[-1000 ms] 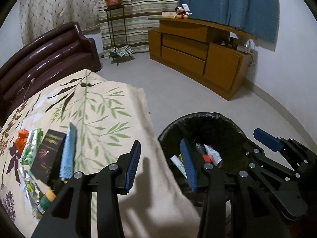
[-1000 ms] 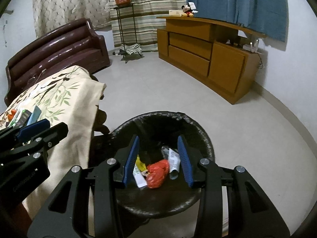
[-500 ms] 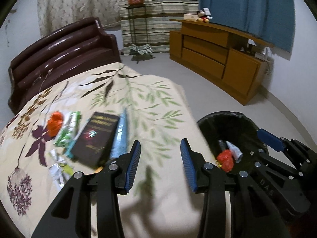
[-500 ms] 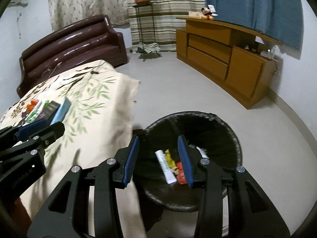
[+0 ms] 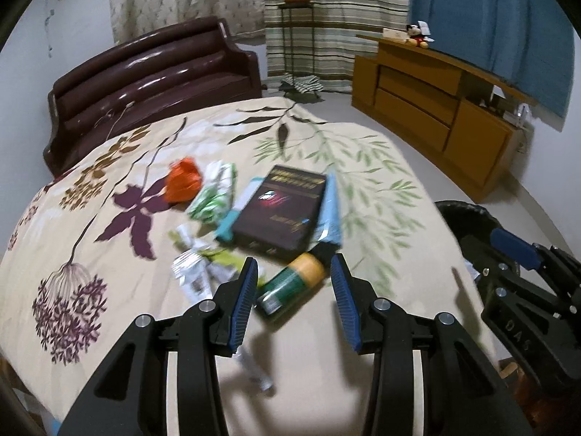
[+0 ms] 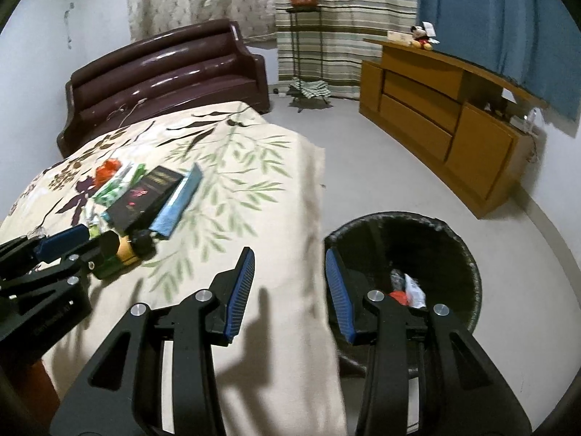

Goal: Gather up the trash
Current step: 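Move both open tools back over the remaining trash on the bedspread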

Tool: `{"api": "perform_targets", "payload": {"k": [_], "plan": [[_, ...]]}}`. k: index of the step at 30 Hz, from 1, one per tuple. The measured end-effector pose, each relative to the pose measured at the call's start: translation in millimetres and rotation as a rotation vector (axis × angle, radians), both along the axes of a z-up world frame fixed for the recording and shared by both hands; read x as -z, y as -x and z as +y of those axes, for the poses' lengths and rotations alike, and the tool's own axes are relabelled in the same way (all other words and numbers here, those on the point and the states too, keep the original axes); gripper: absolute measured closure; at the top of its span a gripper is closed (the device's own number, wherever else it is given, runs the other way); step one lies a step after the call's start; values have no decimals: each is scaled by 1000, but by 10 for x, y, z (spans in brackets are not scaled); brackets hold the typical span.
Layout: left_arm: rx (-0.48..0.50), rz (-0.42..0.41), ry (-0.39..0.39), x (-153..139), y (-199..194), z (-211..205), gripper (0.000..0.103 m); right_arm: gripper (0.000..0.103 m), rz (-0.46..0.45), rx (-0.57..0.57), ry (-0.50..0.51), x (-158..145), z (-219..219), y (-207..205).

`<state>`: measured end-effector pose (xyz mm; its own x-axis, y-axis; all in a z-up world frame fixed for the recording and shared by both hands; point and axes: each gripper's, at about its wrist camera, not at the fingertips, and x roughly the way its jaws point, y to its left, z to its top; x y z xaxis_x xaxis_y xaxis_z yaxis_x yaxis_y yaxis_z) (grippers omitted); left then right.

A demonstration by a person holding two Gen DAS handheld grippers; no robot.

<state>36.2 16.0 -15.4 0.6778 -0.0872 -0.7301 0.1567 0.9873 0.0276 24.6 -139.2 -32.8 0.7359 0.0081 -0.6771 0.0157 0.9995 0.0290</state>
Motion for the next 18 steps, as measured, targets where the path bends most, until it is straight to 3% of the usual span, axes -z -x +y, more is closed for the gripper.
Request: {"api": "perform_targets", "payload": {"k": [18], "plan": [[-76,93,20,299,117,483,55,63,0,-67,38,-50,473,72]]}}
